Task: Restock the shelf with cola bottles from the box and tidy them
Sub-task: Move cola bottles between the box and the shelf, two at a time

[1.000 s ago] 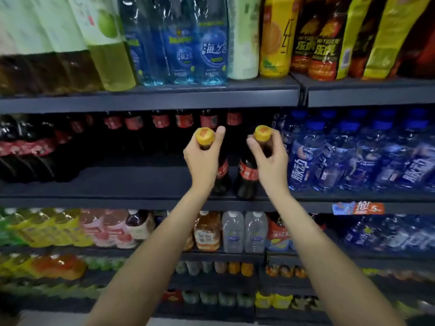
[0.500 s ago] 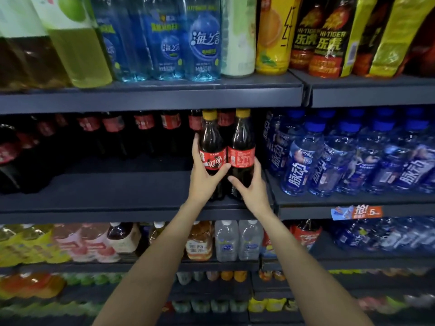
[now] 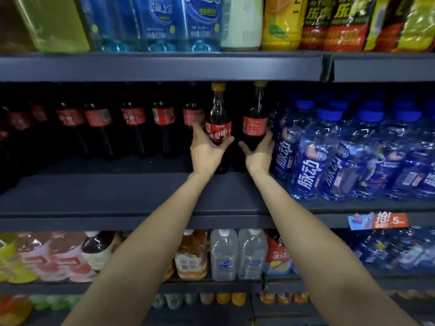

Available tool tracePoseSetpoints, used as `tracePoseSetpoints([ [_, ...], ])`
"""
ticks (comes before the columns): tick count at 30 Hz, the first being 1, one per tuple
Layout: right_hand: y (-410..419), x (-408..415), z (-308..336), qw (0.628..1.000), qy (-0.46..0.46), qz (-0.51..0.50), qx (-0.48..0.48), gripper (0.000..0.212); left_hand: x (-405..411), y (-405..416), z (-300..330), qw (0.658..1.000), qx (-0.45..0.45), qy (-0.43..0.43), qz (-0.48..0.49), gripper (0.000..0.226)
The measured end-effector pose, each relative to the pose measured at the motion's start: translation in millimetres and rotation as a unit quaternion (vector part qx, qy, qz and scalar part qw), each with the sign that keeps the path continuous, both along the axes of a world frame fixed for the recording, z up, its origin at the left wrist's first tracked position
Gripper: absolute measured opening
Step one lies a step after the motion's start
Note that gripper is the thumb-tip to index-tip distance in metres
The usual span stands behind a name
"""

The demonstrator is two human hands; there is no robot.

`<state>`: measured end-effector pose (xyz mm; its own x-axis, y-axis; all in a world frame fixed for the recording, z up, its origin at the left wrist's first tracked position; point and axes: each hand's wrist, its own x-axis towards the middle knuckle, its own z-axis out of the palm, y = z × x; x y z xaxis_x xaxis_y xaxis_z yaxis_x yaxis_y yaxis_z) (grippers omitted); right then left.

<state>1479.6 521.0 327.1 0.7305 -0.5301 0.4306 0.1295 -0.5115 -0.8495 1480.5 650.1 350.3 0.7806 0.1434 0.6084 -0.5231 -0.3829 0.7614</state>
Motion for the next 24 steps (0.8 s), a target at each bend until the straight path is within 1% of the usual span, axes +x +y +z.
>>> tracePoseSetpoints([
  [2,1.5,9.7,1.5,1.000,0.010,-0.006,0.002,0.083,11.9,-9.6,0.0,0.999,-0.037,0.001,0.001,0.087],
  [3,2.3,13.7,1.6,1.000,0.008,-0.002,0.003,0.082,16.9,-13.5,1.0,0.999,-0.039,0.004,0.009,0.086],
  [7,0.5,24.9,-1.9,0.999,-0.030,0.037,0.004,0.079,32.3,-21.7,2.7,1.000,-0.008,0.000,0.028,0.088],
  [9,-3.8,25.7,-3.7,0.998,-0.036,0.053,-0.004,0.076,31.9,-20.2,4.6,0.998,0.028,0.022,0.055,0.089],
  [10,-5.2,24.5,-3.8,0.998,-0.024,0.052,-0.012,0.074,31.4,-18.2,5.3,0.995,0.054,0.041,0.075,0.091],
  [12,-6.3,23.3,-5.4,0.999,0.004,0.014,-0.042,0.072,27.4,-13.9,6.1,0.986,0.117,0.061,0.103,0.094],
  [14,-2.7,21.4,-7.0,0.997,0.024,-0.032,-0.070,0.072,22.4,-11.2,6.1,0.979,0.169,0.065,0.098,0.097],
  [16,0.9,20.8,-7.1,0.997,0.025,-0.033,-0.068,0.071,18.4,-11.1,3.1,0.975,0.192,0.075,0.081,0.102],
  [20,0.4,29.8,-0.9,0.996,0.025,-0.036,-0.074,0.066,20.4,-11.8,-0.4,0.980,0.168,0.084,0.068,0.101],
  [24,6.2,29.2,0.8,0.997,0.018,-0.044,-0.057,0.060,17.8,-9.7,-5.4,0.985,0.154,0.057,0.055,0.098],
])
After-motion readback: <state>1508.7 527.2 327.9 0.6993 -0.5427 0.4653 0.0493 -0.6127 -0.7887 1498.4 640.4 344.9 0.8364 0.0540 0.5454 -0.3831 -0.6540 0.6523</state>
